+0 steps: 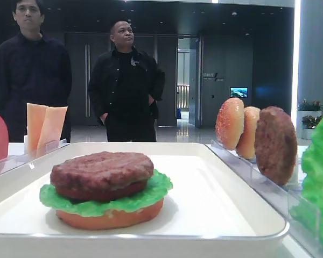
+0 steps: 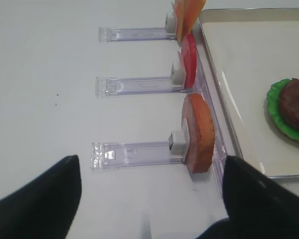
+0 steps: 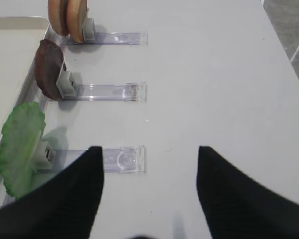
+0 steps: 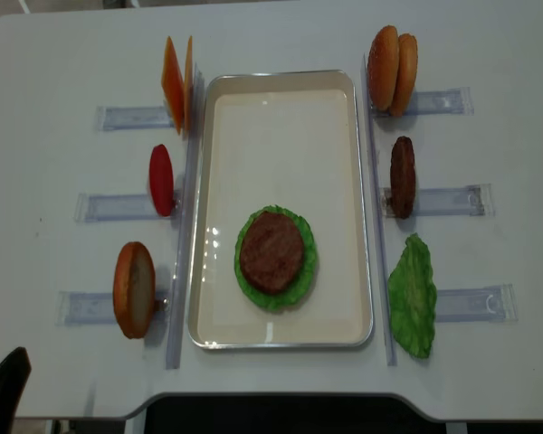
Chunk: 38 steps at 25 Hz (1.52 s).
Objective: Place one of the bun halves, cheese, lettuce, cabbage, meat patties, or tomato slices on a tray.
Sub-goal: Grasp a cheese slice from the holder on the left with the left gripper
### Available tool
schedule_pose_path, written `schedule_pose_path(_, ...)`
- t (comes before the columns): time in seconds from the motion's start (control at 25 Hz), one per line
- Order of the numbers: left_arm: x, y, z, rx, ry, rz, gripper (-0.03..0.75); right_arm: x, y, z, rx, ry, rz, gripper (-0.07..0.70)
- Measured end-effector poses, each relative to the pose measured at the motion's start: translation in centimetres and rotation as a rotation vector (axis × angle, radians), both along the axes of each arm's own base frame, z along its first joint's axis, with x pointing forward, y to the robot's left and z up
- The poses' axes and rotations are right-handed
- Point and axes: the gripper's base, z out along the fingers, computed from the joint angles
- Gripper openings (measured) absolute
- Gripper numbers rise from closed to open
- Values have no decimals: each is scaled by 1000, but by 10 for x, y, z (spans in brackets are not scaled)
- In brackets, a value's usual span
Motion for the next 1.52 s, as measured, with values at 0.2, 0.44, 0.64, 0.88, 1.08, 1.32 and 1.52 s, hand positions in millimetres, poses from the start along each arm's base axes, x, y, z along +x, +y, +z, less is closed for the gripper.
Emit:
schedule_pose_path(0.2,0,0,0,0,0,0,692,0,0,0,0,0,0,398)
schedule_pose_path(0.44,0,0,0,0,0,0,692,0,0,0,0,0,0,398)
schedule_pose_path(0.64,0,0,0,0,0,0,692,0,0,0,0,0,0,398)
schedule_pose_path(0.88,0,-1,0,-9,0,-6,692,0,0,0,0,0,0,398)
schedule_pose_path(1.08,0,-4,0,-46,-2,-30,692,0,0,0,0,0,0,398)
schedule_pose_path(1.32,0,-5,0,-49,-3,-32,692,0,0,0,0,0,0,398)
schedule_pose_path(1.52,0,-5,0,-49,-3,-32,692,0,0,0,0,0,0,398)
